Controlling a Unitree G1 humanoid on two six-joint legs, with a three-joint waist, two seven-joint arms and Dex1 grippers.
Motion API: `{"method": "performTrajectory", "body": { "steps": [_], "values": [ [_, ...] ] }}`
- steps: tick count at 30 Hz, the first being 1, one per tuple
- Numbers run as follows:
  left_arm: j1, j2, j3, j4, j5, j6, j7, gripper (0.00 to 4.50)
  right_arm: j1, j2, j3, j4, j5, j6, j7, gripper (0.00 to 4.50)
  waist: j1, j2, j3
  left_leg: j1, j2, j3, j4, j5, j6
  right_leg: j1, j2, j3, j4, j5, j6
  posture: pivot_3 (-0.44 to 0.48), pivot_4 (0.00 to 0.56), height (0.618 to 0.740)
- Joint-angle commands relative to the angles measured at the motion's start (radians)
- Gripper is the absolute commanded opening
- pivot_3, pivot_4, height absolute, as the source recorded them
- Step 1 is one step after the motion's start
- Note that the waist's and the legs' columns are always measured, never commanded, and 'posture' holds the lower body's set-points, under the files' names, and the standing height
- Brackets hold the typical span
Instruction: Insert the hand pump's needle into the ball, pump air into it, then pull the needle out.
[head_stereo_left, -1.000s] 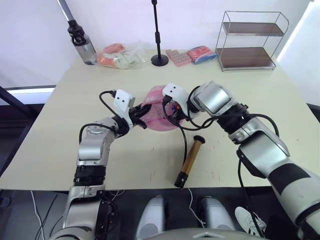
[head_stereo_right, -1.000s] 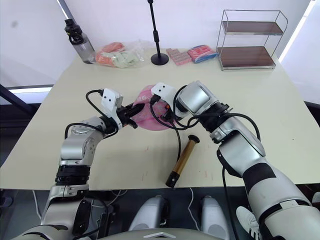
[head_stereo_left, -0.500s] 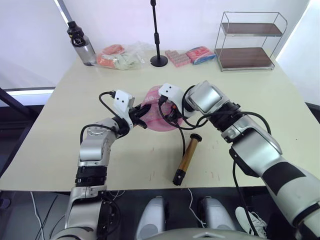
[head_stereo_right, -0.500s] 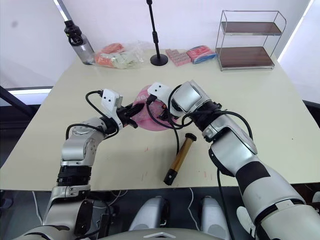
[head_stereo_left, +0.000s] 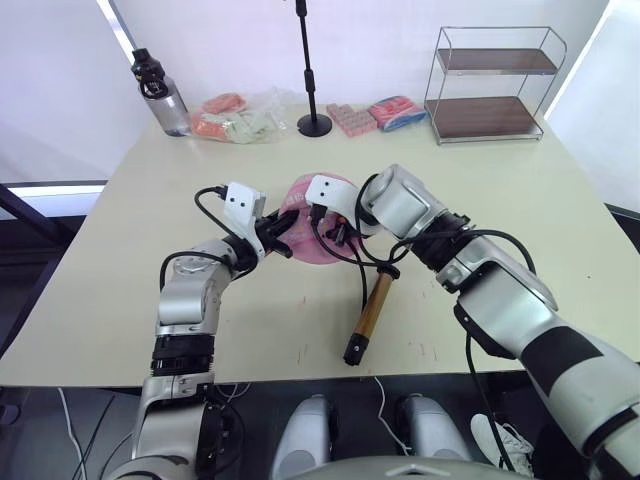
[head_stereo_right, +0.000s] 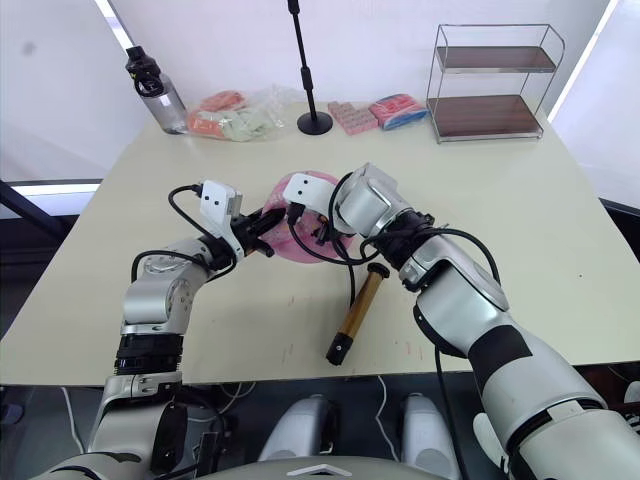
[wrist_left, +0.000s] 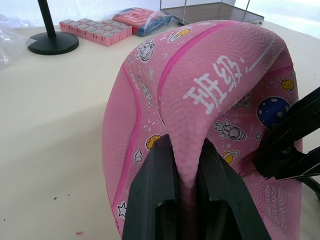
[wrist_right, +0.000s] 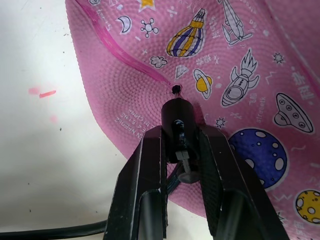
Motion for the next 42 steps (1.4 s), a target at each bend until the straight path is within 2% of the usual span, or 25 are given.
{"method": "performTrajectory", "body": {
  "steps": [1, 11, 22, 42],
  "values": [
    [0.02, -0.065, -0.121, -0.016, -0.031, 0.028, -0.048, 0.16, 0.023, 0.052, -0.003, -0.008, -0.007, -0.07, -0.013, 0.33, 0.0, 0.001, -0.002, 0.0, 0.0, -0.001, 0.0, 0.0, 0.0, 0.0, 0.0, 0.0, 0.0, 0.0, 0.0, 0.0, 0.15, 0.74],
    [0.02, -0.067, -0.121, -0.008, -0.028, 0.026, -0.048, 0.16, 0.041, 0.098, -0.222, -0.017, 0.087, 0.157, -0.046, 0.33, -0.001, 0.002, -0.005, 0.001, 0.0, -0.003, -0.001, 0.0, 0.0, 0.0, 0.0, 0.001, 0.0, 0.0, -0.001, 0.0, 0.15, 0.74],
    [0.017, -0.061, -0.111, 0.011, -0.018, 0.016, -0.052, 0.16, 0.168, -0.056, -0.133, -0.297, 0.046, 0.117, 0.003, 0.33, 0.006, 0.003, -0.005, -0.001, -0.002, -0.004, -0.001, 0.0, 0.0, 0.0, -0.002, 0.0, -0.001, -0.001, -0.001, 0.0, 0.15, 0.74],
    [0.016, -0.053, -0.12, 0.024, -0.012, 0.002, -0.06, 0.16, 0.276, -0.216, -0.171, -0.519, 0.112, 0.036, 0.04, 0.33, 0.026, 0.003, -0.004, -0.004, -0.002, -0.001, -0.001, 0.0, 0.0, 0.0, -0.002, -0.003, -0.005, -0.001, -0.001, 0.0, 0.15, 0.74]
  ]
}}
